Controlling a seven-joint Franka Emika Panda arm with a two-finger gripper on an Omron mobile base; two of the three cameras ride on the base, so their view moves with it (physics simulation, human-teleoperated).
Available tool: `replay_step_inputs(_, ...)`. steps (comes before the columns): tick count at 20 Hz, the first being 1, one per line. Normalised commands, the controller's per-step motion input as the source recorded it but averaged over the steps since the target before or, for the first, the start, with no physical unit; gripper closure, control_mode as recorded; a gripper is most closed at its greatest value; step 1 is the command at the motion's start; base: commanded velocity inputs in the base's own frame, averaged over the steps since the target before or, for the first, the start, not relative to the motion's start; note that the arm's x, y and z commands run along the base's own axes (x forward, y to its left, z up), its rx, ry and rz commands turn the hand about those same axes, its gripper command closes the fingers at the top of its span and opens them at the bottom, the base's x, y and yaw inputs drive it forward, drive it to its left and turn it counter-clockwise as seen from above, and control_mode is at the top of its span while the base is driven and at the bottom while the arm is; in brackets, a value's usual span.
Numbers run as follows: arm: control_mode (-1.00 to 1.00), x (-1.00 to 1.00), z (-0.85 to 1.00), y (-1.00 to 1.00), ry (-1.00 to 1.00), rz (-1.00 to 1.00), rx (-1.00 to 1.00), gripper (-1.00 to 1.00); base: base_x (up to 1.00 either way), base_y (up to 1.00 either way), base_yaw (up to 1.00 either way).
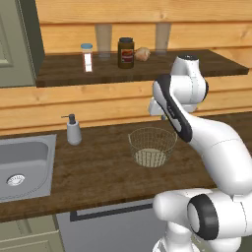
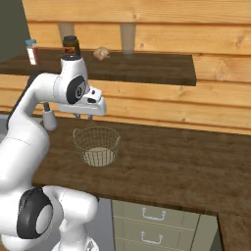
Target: Open the cabinet, pick up the bread from the cabinet and place it in the basket. Then move the basket to the dining counter.
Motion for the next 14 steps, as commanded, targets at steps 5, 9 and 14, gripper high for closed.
replay_step_inputs(5,-1.0,-0.03,0.11,-0.07,-0.1,0.0,0.0,-1.0,0.0,0.0,0.0)
replay_step_inputs(9,-1.0,0.0,0.86,0.0,-0.31,0.03,-0.01,-1.0,0.0,0.0,0.0)
replay_step_inputs(14,-1.0,-0.04,0.93,-0.02,-0.24,0.01,-0.21,-1.0,0.0,0.0,0.0)
